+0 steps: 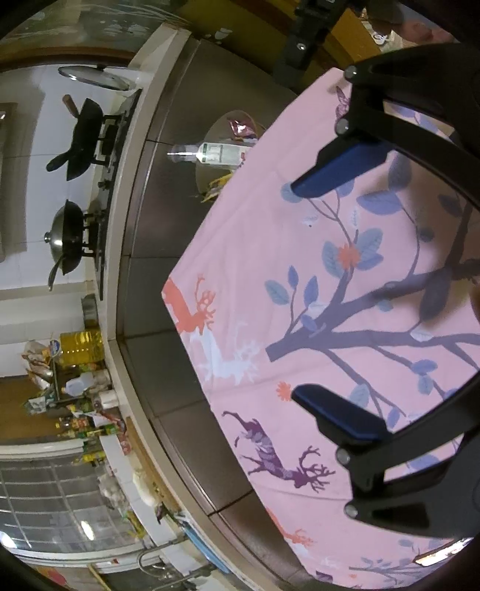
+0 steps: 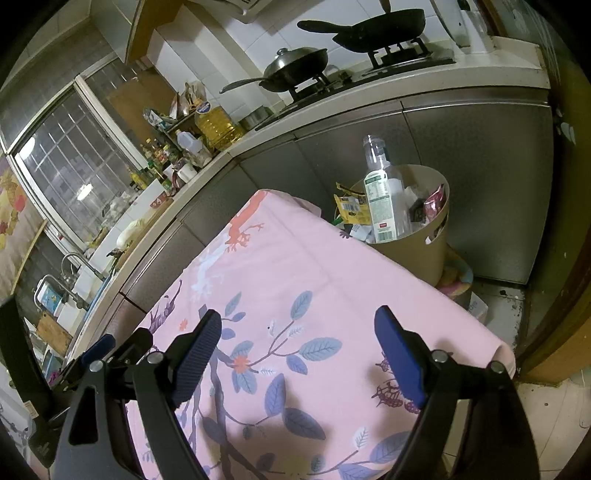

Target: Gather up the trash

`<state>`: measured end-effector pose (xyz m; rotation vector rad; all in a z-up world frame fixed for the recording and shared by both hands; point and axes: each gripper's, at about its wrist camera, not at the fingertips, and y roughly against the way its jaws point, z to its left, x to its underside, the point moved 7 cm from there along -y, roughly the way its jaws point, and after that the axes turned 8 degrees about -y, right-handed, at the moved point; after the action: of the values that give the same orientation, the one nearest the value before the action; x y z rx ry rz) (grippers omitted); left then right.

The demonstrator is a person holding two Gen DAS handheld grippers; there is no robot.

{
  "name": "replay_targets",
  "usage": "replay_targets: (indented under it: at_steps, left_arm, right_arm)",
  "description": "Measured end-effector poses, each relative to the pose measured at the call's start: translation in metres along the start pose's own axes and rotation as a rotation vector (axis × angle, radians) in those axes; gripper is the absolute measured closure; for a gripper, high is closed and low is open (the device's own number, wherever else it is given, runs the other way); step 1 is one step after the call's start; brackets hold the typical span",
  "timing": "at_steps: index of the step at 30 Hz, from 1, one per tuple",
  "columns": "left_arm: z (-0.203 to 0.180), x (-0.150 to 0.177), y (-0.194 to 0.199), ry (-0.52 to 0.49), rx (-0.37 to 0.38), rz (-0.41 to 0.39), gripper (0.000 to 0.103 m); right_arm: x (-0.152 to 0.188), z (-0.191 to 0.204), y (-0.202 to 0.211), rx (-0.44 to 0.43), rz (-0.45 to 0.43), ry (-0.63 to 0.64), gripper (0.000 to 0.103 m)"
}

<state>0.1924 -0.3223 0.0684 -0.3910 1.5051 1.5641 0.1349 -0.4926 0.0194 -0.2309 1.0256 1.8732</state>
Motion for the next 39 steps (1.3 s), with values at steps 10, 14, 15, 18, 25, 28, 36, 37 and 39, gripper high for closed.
replay_targets:
  at_steps: [10,14,15,18,25,28,36,37,39]
  left_arm:
    - [0.008,-0.008,0.017,0.035,0.010,-0.063,0.006]
    - [0.011,-0.011,0.022,0.045,0.037,-0.086,0.006]
    - [0.011,-0.011,0.022,0.049,0.046,-0.090,0.006]
    - [0.013,-0.010,0.022,0.050,0.044,-0.087,0.006]
    - [0.020,-0.008,0.018,0.060,0.041,-0.072,0.006]
    - [0.023,-0.006,0.014,0.067,0.022,-0.049,0.006]
    - [0.028,-0.001,0.005,0.078,0.000,-0.018,0.006]
    - [0.027,-0.002,0.005,0.073,-0.005,-0.017,0.006]
    - [0.025,-0.003,0.005,0.067,-0.021,-0.016,0.006]
  right_arm:
    - [-0.003,0.002,0.002,0.007,0.004,0.000,0.021]
    - [-0.006,0.010,0.009,0.022,-0.023,0.030,0.021]
    - [-0.007,0.011,0.010,0.025,-0.031,0.033,0.021]
    - [-0.010,0.014,0.014,0.043,-0.053,0.046,0.021]
    - [-0.009,0.013,0.011,0.061,-0.044,0.024,0.021]
    - [-0.008,0.014,0.009,0.067,-0.043,0.039,0.021]
    - [-0.003,0.017,0.005,0.068,-0.024,0.063,0.021]
    - [-0.004,0.017,0.006,0.068,-0.027,0.066,0.021]
    - [-0.005,0.016,0.007,0.066,-0.031,0.069,0.021]
